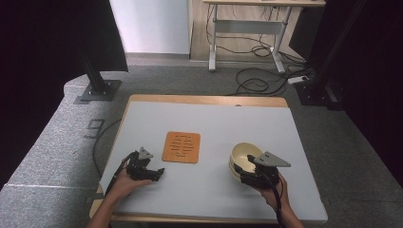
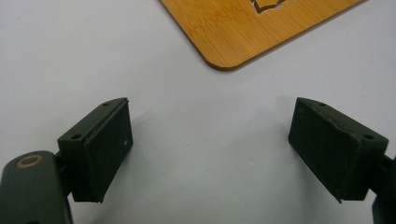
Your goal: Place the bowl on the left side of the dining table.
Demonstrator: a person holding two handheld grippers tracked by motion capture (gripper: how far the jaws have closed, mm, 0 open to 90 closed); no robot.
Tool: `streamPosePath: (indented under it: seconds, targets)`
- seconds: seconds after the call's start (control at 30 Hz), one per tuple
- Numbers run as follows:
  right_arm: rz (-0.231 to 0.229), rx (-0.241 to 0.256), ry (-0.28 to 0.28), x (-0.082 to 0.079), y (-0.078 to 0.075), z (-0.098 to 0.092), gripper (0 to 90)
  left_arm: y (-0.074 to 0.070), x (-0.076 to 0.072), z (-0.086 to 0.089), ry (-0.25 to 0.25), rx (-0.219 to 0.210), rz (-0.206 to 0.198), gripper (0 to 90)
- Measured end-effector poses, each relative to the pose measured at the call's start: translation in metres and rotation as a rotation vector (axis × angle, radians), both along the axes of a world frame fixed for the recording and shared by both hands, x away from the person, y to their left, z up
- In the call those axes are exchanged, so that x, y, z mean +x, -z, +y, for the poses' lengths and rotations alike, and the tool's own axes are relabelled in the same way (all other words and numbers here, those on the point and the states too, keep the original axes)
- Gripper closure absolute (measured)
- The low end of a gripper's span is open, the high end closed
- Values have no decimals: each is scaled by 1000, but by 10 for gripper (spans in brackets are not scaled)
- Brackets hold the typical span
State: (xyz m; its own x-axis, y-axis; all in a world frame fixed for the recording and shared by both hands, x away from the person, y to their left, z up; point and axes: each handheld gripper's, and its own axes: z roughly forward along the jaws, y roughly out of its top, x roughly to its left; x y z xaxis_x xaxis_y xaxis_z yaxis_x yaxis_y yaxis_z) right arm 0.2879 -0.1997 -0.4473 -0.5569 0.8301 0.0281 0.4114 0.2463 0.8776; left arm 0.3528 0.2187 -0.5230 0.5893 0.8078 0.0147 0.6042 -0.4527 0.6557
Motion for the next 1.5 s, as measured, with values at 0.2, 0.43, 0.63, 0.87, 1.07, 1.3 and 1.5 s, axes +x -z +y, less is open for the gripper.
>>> streamPosePath:
  seconds: [0.2, 0.43, 0.63, 0.87, 1.07, 1.3, 1.5]
  targets:
    - [27, -8, -18, 1, 2, 6, 446, 0, 0, 0, 0, -1, 0, 135]
    - [54, -23, -17, 4, 4, 9, 512, 0, 0, 0, 0, -1, 0, 135]
    - [78, -19, -31, 6, 1, 11, 595, 0, 0, 0, 0, -1, 0, 135]
    - [110, -51, -62, 9, 3, 16, 649, 0, 0, 0, 1, -1, 0, 135]
    - [137, -38, -84, 13, 5, 19, 734, 0, 0, 0, 2, 0, 0, 135]
    - [138, -27, -80, 15, 4, 18, 793, 0, 0, 0, 2, 0, 0, 135]
    - [123, -24, -80, 14, 4, 18, 800, 0, 0, 0, 2, 0, 0, 135]
